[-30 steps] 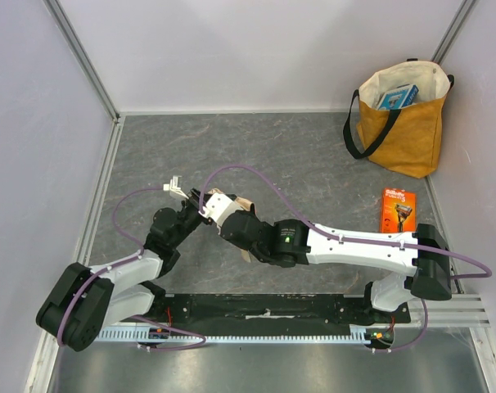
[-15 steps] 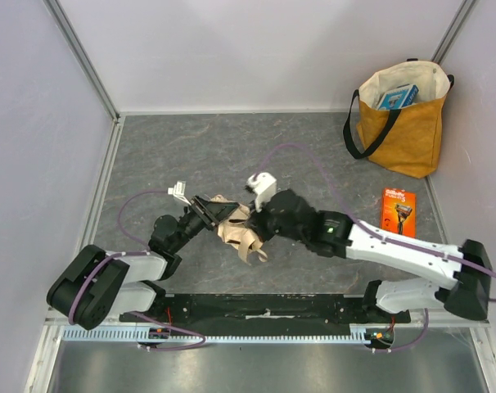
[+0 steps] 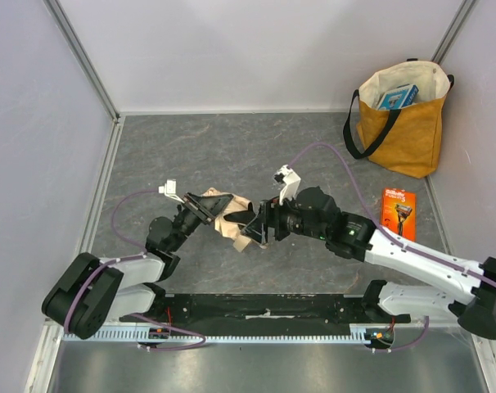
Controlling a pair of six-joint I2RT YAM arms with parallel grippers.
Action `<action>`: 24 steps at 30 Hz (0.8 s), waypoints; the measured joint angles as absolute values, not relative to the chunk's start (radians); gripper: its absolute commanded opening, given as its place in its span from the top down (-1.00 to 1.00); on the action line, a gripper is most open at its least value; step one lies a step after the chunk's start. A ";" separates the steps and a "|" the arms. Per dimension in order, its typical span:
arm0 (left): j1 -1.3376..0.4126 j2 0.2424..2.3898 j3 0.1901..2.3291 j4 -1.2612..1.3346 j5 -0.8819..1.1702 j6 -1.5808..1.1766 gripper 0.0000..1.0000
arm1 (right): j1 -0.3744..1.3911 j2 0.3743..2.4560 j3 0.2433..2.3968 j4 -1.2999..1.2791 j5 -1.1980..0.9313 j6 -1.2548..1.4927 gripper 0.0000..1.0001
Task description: Put away the umbrella
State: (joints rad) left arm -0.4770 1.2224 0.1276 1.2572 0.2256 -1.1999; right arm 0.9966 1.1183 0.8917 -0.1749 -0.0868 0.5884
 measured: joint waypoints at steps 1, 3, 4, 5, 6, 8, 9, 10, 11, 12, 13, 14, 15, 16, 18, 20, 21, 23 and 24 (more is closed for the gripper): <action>-0.477 1.200 0.128 1.258 0.203 -1.190 0.96 | 0.997 1.097 0.886 -0.180 -0.079 0.609 -0.77; -0.477 1.161 0.133 1.259 0.166 -1.173 0.97 | 0.996 1.037 0.847 -0.154 -0.077 0.644 -0.79; -0.477 1.143 0.139 1.258 0.147 -1.168 0.97 | 0.995 1.007 0.819 -0.126 -0.080 0.653 -0.79; -0.477 1.128 0.149 1.257 0.127 -1.166 0.96 | 0.995 0.982 0.788 -0.093 -0.082 0.659 -0.79; -0.477 1.117 0.159 1.257 0.107 -1.167 0.96 | 0.996 0.962 0.751 -0.047 -0.083 0.658 -0.76; -0.477 1.103 0.177 1.256 0.078 -1.172 0.96 | 0.998 0.941 0.673 0.055 -0.082 0.652 -0.73; -0.477 1.101 0.182 1.255 0.068 -1.181 0.97 | 0.998 0.939 0.637 0.105 -0.082 0.645 -0.71; -0.477 1.100 0.186 1.255 0.051 -1.198 0.96 | 0.998 0.945 0.606 0.156 -0.084 0.638 -0.71; -0.477 1.099 0.186 1.253 0.036 -1.217 0.96 | 0.998 0.957 0.577 0.218 -0.093 0.630 -0.71; -0.477 1.098 0.186 1.246 0.022 -1.238 0.97 | 1.001 0.974 0.552 0.284 -0.100 0.623 -0.73; -0.477 1.098 0.186 1.237 0.007 -1.258 0.96 | 1.004 0.993 0.534 0.345 -0.107 0.613 -0.72; -0.477 1.096 0.186 1.224 -0.005 -1.276 0.96 | 1.008 1.009 0.523 0.390 -0.113 0.604 -0.72; -0.477 1.090 0.186 1.205 -0.019 -1.292 0.96 | 1.014 1.027 0.514 0.441 -0.120 0.590 -0.69; -0.477 1.084 0.186 1.192 -0.026 -1.302 0.97 | 1.020 1.044 0.513 0.479 -0.125 0.573 -0.66; -0.477 1.060 0.187 1.148 -0.043 -1.325 0.97 | 1.035 1.077 0.514 0.550 -0.123 0.534 -0.49; -0.477 1.040 0.187 1.124 -0.057 -1.347 0.96 | 1.057 1.116 0.524 0.591 -0.102 0.486 -0.33; -0.477 1.031 0.188 1.114 -0.064 -1.357 0.96 | 1.070 1.137 0.533 0.601 -0.083 0.464 -0.22; -0.477 1.017 0.189 1.097 -0.076 -1.374 0.97 | 1.095 1.175 0.546 0.619 -0.037 0.427 -0.03; -0.477 1.009 0.191 1.085 -0.080 -1.385 0.96 | 1.108 1.193 0.550 0.628 -0.007 0.406 -0.01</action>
